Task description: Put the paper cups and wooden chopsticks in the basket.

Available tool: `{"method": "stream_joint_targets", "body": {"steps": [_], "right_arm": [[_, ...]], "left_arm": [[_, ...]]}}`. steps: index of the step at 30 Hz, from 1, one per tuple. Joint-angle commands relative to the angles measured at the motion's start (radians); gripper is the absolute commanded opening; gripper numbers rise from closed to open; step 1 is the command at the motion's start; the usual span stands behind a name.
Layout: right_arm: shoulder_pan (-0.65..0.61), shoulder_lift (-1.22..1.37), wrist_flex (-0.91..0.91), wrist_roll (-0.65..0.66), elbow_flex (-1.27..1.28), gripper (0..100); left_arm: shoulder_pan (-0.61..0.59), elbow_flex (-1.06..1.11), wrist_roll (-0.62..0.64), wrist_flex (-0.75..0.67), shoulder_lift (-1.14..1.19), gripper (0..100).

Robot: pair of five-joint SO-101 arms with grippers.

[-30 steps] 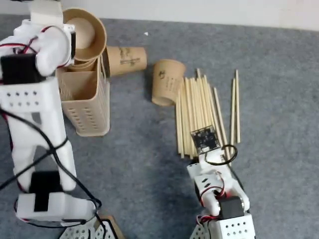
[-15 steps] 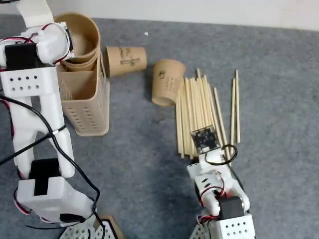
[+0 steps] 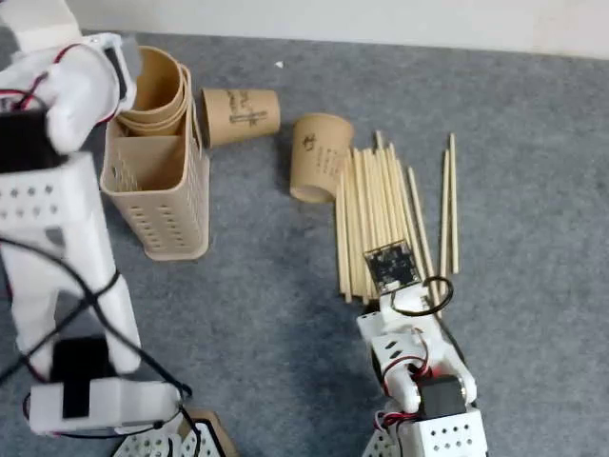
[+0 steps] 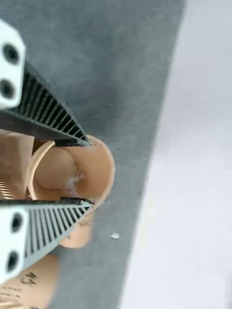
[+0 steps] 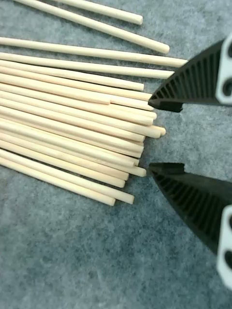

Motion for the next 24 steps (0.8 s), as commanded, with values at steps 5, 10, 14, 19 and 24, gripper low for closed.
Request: {"method": "stream_joint_targets", "body": {"steps": [5,10,14,19,24], "right_arm": [[0.01,-0.004,-0.008,-0.006,-0.008,19.0],[0.01,-0.004,0.022,-0.006,-0.015,19.0],[0.012,-0.002,0.025,-0.003,-0.022,19.0],[0.01,0.007,0.058,0.014,-0.151,19.0],[0.008,0.245,0.062,0.017,-0.352,19.0]], "left_arm": [[-0.004,-0.041,-0.077,0.288,-0.173,20],[-0.016,0.185,-0.17,0.377,-0.2,20],[-0.01,0.423,-0.187,0.368,-0.217,20],[-0.008,0.659,-0.19,0.358,-0.371,20],[-0.015,0.897,-0.296,0.242,-0.65,20]]}}
